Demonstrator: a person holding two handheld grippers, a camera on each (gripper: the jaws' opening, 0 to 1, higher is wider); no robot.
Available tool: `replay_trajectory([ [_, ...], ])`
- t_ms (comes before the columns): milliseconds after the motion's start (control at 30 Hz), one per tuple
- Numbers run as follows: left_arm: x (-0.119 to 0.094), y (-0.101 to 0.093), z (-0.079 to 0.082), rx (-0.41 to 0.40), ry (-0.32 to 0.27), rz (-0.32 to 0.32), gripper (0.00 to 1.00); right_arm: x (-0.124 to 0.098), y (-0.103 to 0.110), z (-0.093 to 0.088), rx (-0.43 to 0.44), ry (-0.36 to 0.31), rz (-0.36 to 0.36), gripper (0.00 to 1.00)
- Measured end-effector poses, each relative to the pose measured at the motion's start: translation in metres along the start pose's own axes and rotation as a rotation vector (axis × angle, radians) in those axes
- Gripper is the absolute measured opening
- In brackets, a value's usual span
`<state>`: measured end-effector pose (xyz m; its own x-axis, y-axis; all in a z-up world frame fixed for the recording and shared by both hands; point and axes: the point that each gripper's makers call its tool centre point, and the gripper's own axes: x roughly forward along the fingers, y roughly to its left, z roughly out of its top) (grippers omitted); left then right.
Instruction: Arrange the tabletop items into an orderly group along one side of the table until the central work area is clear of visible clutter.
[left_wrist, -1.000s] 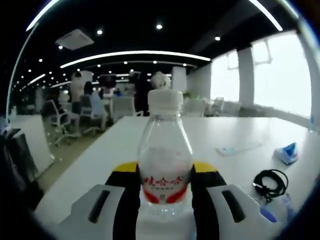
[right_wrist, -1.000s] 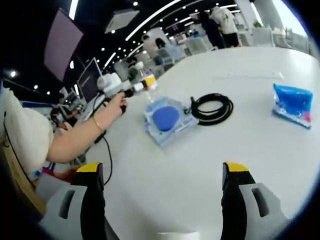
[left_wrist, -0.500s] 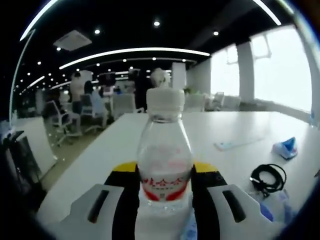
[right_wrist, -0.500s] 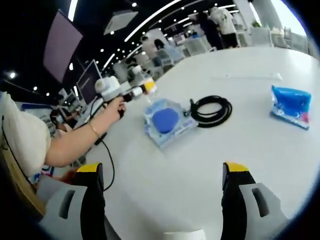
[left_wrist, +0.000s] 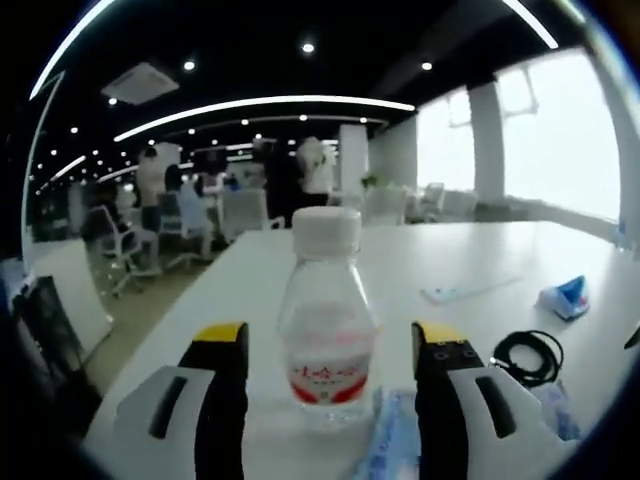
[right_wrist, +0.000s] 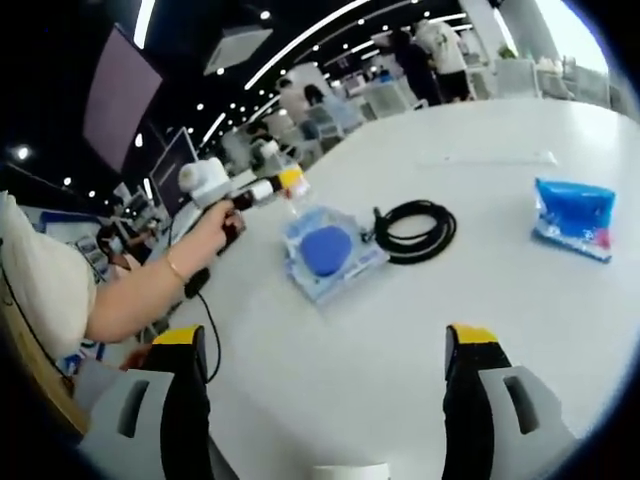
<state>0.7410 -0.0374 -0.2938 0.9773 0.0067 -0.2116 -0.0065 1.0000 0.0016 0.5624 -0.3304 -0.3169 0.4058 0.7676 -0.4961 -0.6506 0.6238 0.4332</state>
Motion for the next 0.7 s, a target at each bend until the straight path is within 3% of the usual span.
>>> replay_trajectory([
  [133, -0.007, -0.01, 0.001, -0.012, -0.011, -0.078, 0.86, -0.001, 0.0, 0.005, 0.013, -0.026, -0.008, 0.99],
  [300, -0.023, -0.012, -0.003, 0.06, 0.033, -0.109, 0.99, 0.002, 0.005, 0.008, 0.02, -0.033, -0.001, 0.99],
  [467, -0.036, -0.014, -0.009, 0.083, 0.08, -0.14, 0.99, 0.004, 0.007, 0.014, 0.028, -0.051, 0.0, 0.99],
  [700, -0.056, -0.027, -0.008, 0.073, 0.098, -0.195, 0.99, 0.002, -0.001, 0.026, 0.028, -0.075, -0.029, 0.99],
])
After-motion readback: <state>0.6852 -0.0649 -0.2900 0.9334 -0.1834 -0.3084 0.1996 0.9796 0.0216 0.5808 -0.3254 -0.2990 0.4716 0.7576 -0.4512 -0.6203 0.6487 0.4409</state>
